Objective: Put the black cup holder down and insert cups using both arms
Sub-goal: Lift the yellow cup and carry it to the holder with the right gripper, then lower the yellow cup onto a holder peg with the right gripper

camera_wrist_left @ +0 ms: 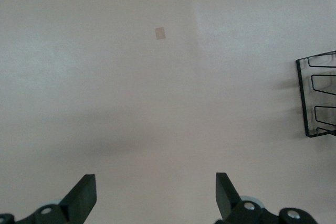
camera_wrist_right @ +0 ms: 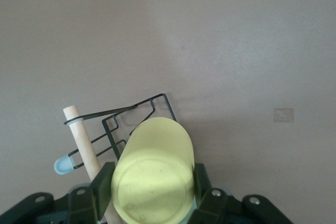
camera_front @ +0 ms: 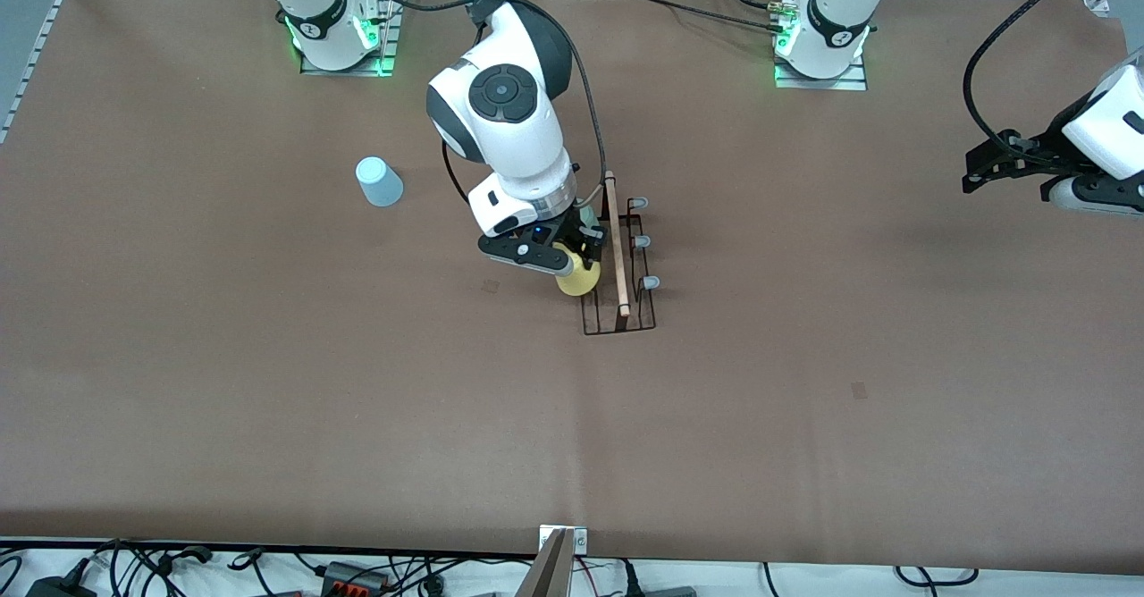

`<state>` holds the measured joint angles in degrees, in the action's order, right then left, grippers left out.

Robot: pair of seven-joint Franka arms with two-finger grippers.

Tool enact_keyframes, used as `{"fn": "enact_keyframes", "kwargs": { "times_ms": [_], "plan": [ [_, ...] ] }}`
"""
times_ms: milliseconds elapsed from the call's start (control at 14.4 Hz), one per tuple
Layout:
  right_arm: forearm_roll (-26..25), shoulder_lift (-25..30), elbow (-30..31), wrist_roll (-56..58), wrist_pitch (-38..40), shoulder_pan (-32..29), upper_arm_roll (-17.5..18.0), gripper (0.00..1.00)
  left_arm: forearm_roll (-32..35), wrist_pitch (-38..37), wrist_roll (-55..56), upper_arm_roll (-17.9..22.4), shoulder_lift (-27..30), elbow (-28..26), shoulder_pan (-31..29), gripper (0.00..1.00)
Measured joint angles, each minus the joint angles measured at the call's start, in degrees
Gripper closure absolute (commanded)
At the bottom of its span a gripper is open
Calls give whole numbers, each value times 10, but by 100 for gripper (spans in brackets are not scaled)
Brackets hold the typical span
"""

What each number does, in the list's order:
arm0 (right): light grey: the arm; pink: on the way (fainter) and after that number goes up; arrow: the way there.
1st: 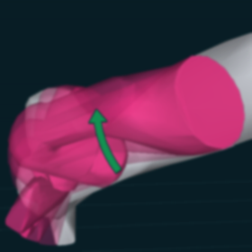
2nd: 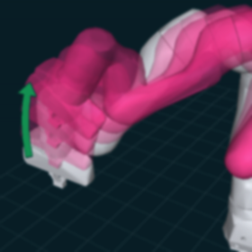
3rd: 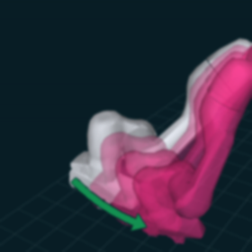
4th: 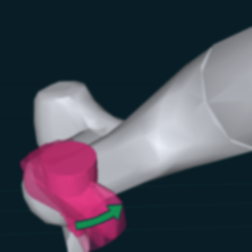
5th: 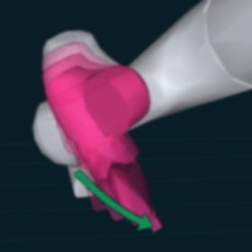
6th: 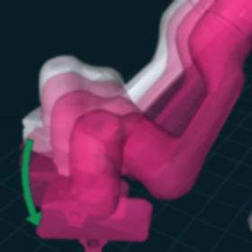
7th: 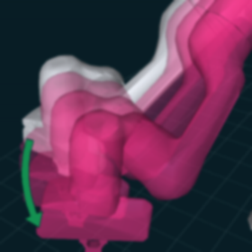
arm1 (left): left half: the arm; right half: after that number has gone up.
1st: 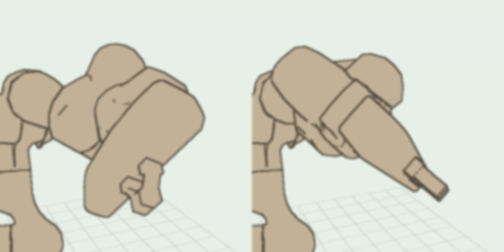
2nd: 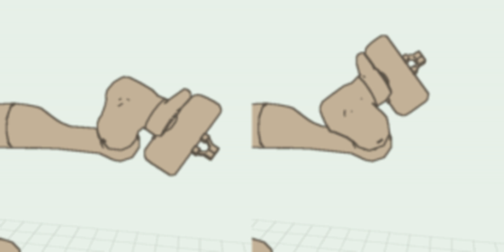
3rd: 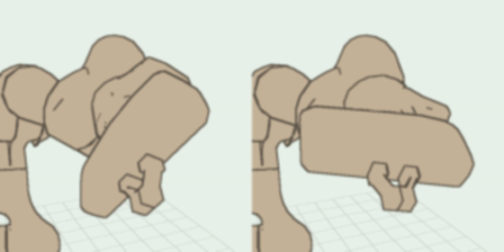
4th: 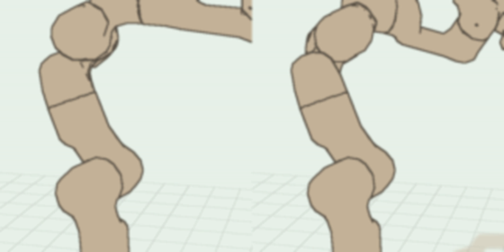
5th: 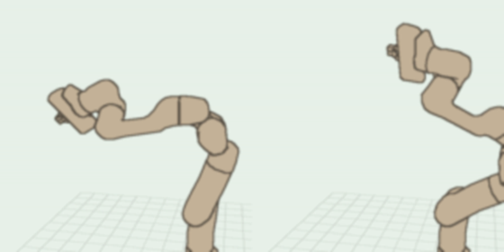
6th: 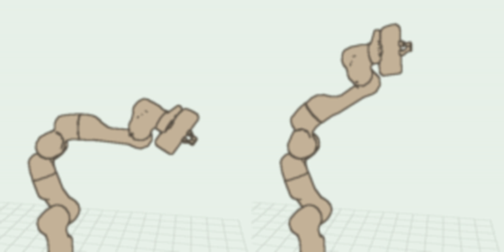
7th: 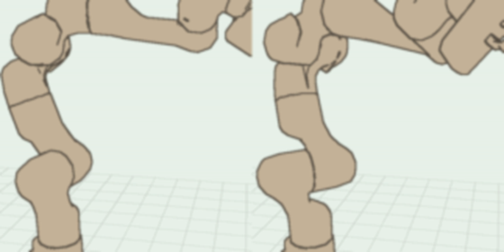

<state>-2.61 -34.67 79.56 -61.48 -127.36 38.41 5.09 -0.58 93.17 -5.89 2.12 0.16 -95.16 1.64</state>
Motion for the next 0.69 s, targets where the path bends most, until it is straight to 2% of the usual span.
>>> {"fn": "enact_keyframes", "kwargs": {
  "times_ms": [694],
  "plan": [
    [-2, -14, -9, 0, -11, 7, -2, 90, 0, 0, 0, 0, 0, 0, 0, 0]
  ]
}}
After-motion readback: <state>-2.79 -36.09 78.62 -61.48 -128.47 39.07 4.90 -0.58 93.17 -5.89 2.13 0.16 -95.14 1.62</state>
